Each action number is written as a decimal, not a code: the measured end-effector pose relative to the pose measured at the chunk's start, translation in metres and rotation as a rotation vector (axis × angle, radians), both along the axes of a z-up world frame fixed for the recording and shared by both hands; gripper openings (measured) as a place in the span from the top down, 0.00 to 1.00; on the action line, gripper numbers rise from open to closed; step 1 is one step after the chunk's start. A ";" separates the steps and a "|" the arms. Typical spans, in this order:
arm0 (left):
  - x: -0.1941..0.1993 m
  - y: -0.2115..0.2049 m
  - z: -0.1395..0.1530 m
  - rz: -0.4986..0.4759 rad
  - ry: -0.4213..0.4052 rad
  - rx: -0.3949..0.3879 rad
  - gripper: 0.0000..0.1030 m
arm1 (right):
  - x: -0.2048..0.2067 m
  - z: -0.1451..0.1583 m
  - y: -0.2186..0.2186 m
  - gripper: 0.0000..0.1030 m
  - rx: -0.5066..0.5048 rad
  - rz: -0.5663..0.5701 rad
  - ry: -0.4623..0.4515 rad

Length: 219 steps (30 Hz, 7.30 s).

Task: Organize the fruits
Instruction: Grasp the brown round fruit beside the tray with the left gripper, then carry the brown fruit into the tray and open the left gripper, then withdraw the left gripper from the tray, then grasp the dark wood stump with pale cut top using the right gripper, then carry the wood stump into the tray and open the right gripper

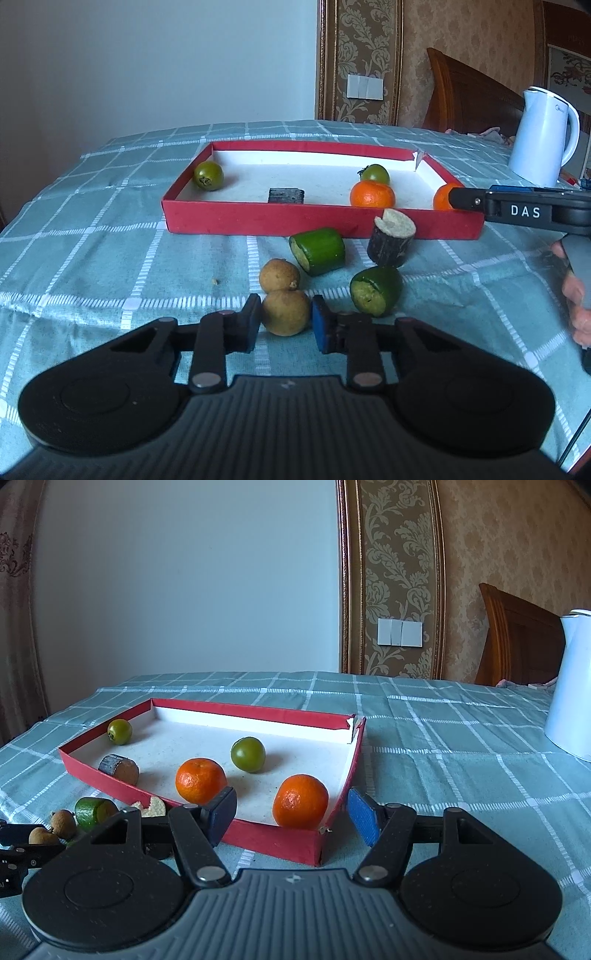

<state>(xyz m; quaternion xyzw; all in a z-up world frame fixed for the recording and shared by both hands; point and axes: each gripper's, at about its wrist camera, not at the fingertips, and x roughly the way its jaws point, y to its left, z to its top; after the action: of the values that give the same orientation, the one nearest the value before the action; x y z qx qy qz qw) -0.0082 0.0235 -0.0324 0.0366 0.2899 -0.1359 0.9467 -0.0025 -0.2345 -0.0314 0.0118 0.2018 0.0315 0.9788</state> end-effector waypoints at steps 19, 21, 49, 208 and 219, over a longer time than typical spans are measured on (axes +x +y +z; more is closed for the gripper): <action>0.070 0.009 0.058 0.016 -0.106 -0.024 0.75 | -0.016 -0.018 -0.021 0.30 0.071 -0.077 0.197; 0.089 0.006 0.058 0.023 -0.094 -0.016 0.75 | -0.014 -0.019 -0.024 0.20 0.078 -0.086 0.199; 0.210 -0.022 0.010 0.062 0.000 0.042 0.75 | -0.009 -0.022 -0.014 0.11 0.004 -0.071 0.232; 0.093 0.088 -0.004 0.257 0.059 -0.046 0.00 | 0.131 0.001 0.009 0.60 -0.097 -0.069 0.186; 0.093 0.088 -0.004 0.257 0.058 -0.047 0.00 | 0.113 0.005 0.010 0.38 -0.092 -0.065 0.144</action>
<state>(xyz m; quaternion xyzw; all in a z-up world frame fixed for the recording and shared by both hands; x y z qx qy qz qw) 0.0847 0.1113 -0.0363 -0.0269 0.3164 -0.0212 0.9480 0.1101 -0.2242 -0.0260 -0.0244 0.2722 -0.0107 0.9619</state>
